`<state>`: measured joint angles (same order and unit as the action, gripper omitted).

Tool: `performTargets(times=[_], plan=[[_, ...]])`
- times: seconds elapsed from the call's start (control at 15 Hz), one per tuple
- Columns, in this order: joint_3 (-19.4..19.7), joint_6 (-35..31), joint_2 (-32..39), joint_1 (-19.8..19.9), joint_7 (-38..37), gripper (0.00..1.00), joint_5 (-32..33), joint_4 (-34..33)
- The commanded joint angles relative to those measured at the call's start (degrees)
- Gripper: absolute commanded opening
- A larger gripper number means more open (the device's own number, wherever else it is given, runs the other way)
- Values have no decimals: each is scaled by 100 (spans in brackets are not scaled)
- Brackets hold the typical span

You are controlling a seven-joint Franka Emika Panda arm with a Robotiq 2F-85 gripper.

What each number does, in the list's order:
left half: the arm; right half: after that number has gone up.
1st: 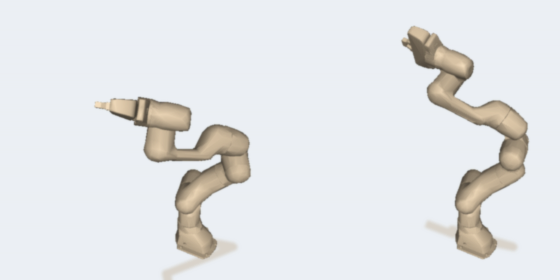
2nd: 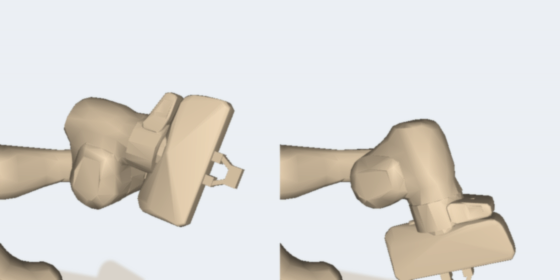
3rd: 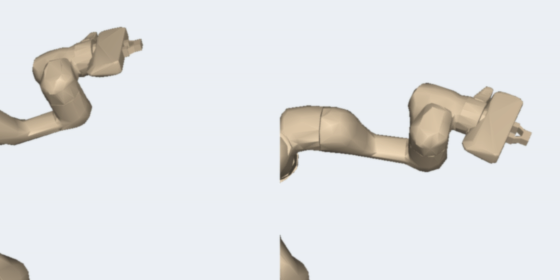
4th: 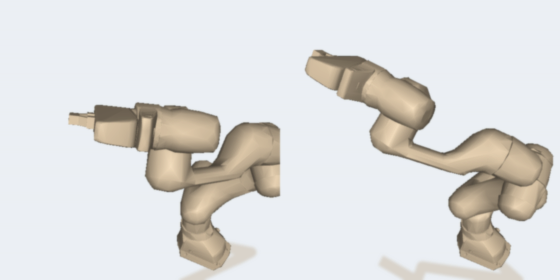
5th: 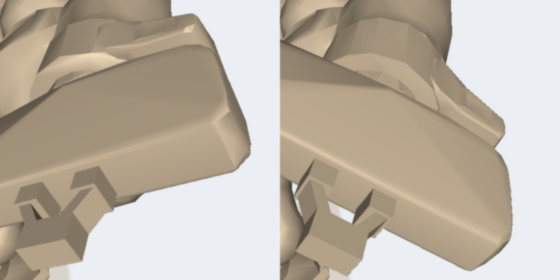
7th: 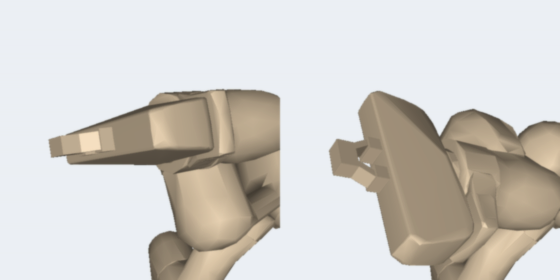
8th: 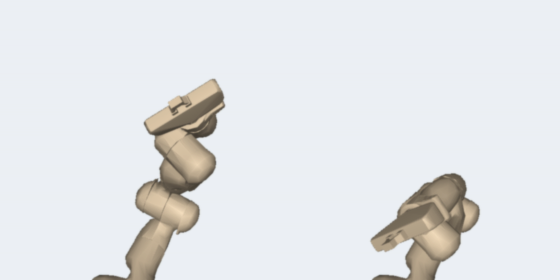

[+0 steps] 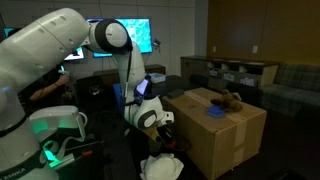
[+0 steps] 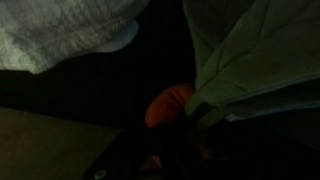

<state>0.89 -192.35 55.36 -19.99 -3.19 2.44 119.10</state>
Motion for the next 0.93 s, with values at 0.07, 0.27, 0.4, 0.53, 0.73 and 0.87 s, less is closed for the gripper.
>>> performTargets(times=[0.07, 0.27, 0.4, 0.53, 0.73, 0.87], plan=[[-155, 258, -456, 86, 211, 4, -6, 328], [-587, 704, -1065, 499, 361, 4, 177, 786], [-947, 1009, -1470, 851, 452, 4, 242, 1086], [-1292, 1358, -1899, 1205, 525, 4, 214, 1394], [-1927, 1950, -2542, 1873, 699, 4, 40, 1777], [-2391, 2323, -2989, 2359, 890, 4, -180, 1984]])
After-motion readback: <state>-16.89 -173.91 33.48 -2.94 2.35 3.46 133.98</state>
